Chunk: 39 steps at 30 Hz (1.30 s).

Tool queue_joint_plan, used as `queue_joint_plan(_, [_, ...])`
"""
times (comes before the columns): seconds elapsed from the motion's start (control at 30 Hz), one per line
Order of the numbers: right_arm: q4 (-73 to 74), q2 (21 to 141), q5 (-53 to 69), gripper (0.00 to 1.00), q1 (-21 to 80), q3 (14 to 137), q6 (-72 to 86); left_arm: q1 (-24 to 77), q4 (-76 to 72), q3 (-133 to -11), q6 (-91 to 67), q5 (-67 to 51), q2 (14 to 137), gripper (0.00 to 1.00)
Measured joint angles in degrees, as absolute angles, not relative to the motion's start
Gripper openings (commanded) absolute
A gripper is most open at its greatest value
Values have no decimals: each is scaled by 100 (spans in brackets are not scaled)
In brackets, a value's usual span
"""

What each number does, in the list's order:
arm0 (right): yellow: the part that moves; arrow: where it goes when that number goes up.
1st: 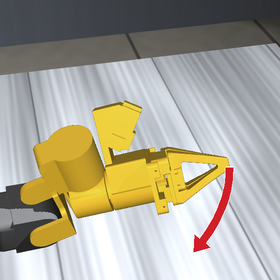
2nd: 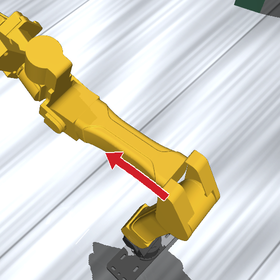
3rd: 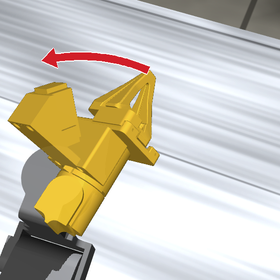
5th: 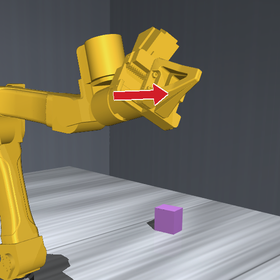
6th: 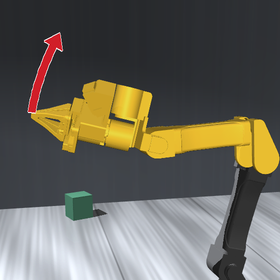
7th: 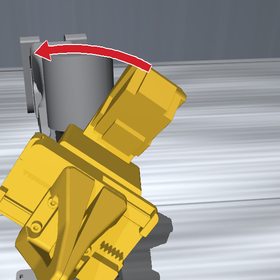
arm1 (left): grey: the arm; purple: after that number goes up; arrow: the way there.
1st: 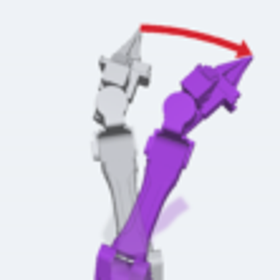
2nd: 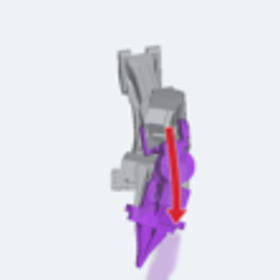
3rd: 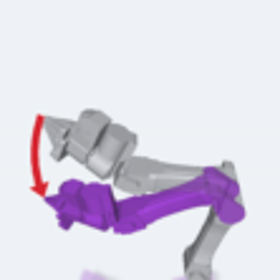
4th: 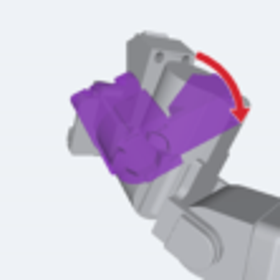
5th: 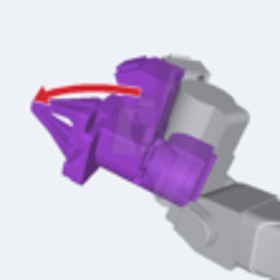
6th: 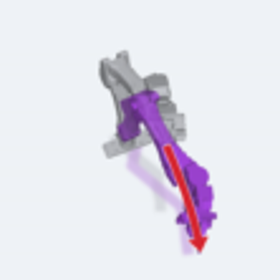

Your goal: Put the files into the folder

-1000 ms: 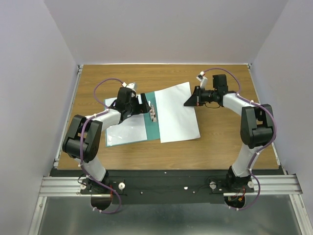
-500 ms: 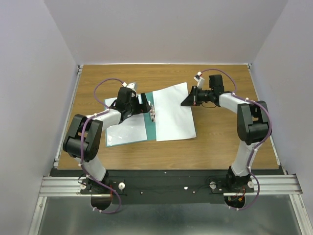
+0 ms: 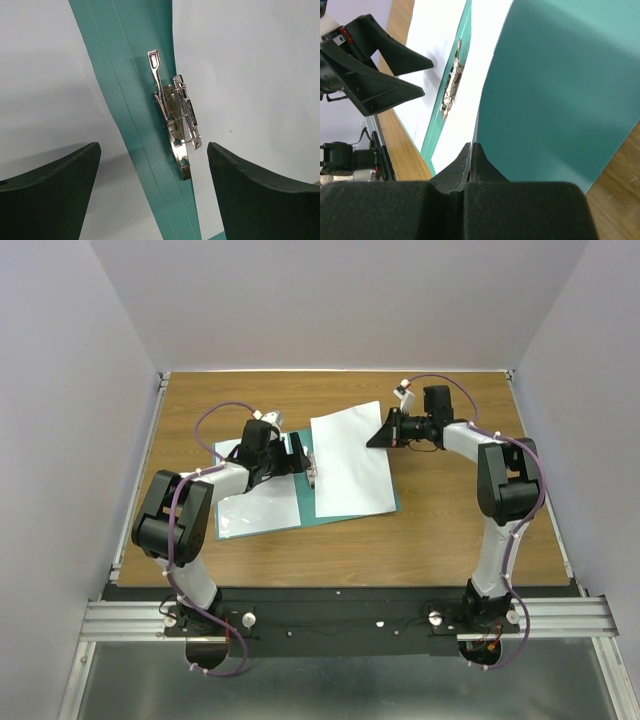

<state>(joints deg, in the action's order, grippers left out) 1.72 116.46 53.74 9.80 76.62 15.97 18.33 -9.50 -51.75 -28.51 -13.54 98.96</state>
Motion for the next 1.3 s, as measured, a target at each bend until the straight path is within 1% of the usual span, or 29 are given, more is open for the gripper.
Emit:
queue_joint_plan(0.2, [484, 11900, 5505, 1, 980, 8047, 1444, 1833, -1017, -5201, -2847, -1417, 9972, 97])
queue_joint_plan(0.47, [1426, 12317, 5575, 1, 980, 8823, 1122, 1761, -1116, -5205, -2777, -1527, 10020, 97])
queue_joint_plan(0.67, [1968, 12464, 5581, 1, 980, 9094, 904, 1745, -1203, -5205, -2727, -1632, 10022, 97])
queue_joint_plan(1.3, [2298, 12809, 5756, 1, 980, 9513, 899, 1682, -1413, -5205, -2700, -1909, 10121, 97])
